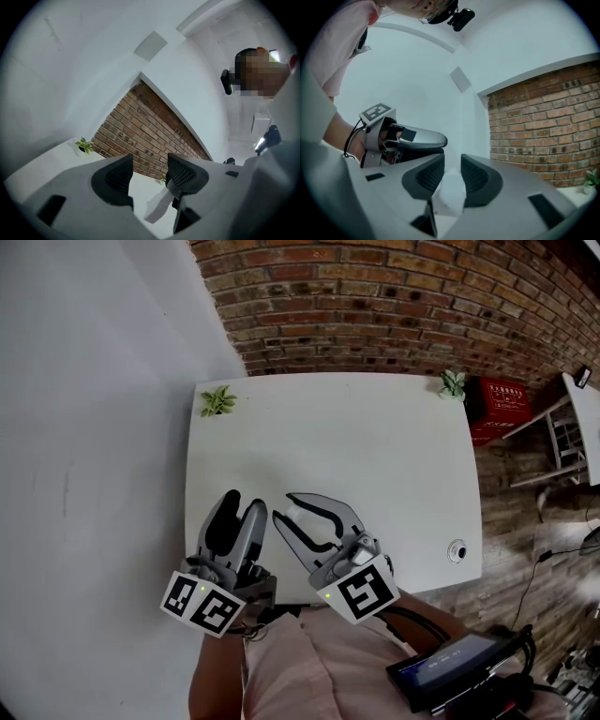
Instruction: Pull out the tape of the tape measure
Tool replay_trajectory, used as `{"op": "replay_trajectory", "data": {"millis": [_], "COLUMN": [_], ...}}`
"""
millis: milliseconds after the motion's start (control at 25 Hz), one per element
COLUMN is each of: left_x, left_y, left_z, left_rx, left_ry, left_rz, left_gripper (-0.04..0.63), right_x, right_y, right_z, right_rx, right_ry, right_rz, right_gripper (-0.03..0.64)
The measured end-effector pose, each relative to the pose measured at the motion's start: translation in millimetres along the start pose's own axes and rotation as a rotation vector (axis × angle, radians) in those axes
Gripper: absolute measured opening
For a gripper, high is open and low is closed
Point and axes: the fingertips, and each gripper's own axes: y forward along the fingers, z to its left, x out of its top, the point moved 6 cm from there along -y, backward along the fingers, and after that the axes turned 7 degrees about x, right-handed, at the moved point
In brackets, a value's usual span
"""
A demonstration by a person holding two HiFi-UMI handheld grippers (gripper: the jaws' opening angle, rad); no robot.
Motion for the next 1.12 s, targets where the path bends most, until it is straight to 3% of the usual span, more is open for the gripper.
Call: {"op": "replay_trajectory", "data": {"millis": [560, 1120], "left_x": [-13, -46], "left_y": [-5, -12], "left_z": [11, 42], "left_rx": [0.042, 0.123], "left_ry": [0.005, -0.015], "left_rz": [0.025, 0.099], "left_gripper": [0.239, 0.239], "right_x": [-45, -124], "right_y": [14, 33], "right_z": [-6, -25], "right_rx": [0.022, 0.014], "right_ry": [0.024, 0.066], "right_rz": [0.126, 0.231], "right_gripper": [0.115, 0.117]}}
